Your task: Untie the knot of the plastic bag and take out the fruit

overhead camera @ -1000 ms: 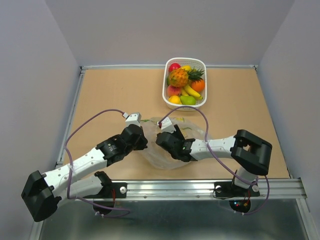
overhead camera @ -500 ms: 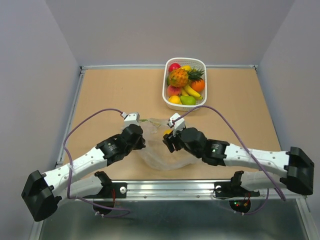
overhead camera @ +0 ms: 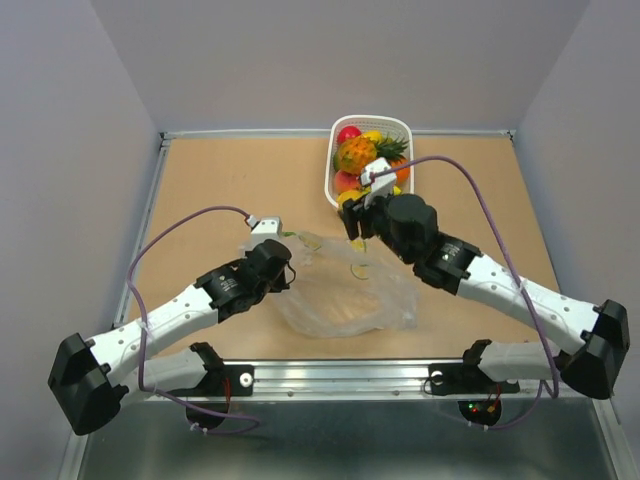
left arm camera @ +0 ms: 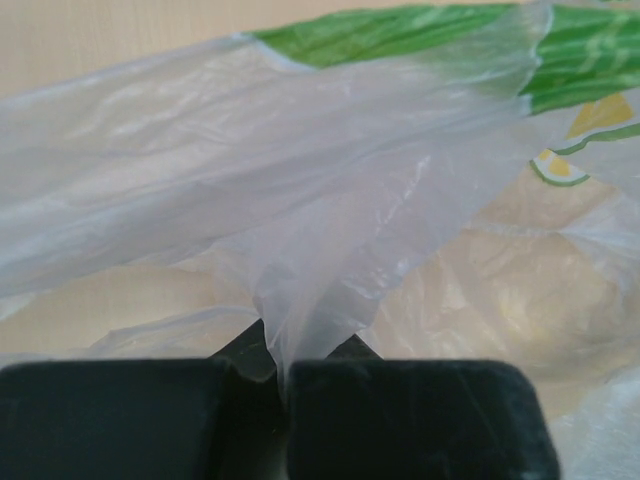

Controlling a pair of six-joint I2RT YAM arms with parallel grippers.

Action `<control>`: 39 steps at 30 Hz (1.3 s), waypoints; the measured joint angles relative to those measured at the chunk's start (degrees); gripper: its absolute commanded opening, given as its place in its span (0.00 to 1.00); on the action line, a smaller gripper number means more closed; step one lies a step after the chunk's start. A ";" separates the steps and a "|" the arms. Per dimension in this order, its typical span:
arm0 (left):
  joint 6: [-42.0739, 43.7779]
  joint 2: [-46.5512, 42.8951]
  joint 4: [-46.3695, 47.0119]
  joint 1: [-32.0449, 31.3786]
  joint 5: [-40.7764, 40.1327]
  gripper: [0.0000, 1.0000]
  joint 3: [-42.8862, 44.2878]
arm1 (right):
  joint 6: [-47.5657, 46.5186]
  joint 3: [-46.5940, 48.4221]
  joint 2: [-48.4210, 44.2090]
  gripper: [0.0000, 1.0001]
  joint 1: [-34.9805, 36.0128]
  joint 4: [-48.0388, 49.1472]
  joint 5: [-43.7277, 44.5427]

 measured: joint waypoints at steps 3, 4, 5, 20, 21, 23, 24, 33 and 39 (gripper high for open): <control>0.20 -0.02 -0.94 0.00 0.15 0.00 0.00 | 1.22 2.14 4.55 0.01 -9.66 -0.17 -0.70; 0.22 -0.04 -1.11 0.00 0.31 0.00 0.00 | 1.92 2.71 6.05 0.01 -12.07 -0.31 -0.92; 0.26 -0.04 -1.25 0.00 0.50 0.00 0.00 | 2.47 3.39 7.96 0.01 -14.56 -0.33 -1.01; 1.27 -0.31 0.00 0.00 2.86 0.00 -0.24 | 10.97 6.71 32.94 0.81 -28.13 9.94 -8.04; 1.27 -0.31 0.33 0.00 2.91 0.00 -0.35 | 11.17 7.04 33.29 0.86 -28.15 10.32 -8.44; 1.27 -0.28 0.70 0.00 2.95 0.00 -0.57 | 11.78 7.45 33.46 0.98 -28.17 11.26 -9.97; 1.29 -0.28 0.70 0.00 2.93 0.00 -0.59 | 11.78 7.45 33.46 1.00 -28.17 11.63 -10.56; 2.47 -0.24 0.52 0.04 -0.04 0.00 -0.57 | 11.85 6.95 28.30 1.00 -28.17 11.19 -13.92; 4.94 -1.20 -1.01 0.90 -3.93 0.00 1.01 | 11.72 2.86 12.90 1.00 -28.17 9.84 -12.13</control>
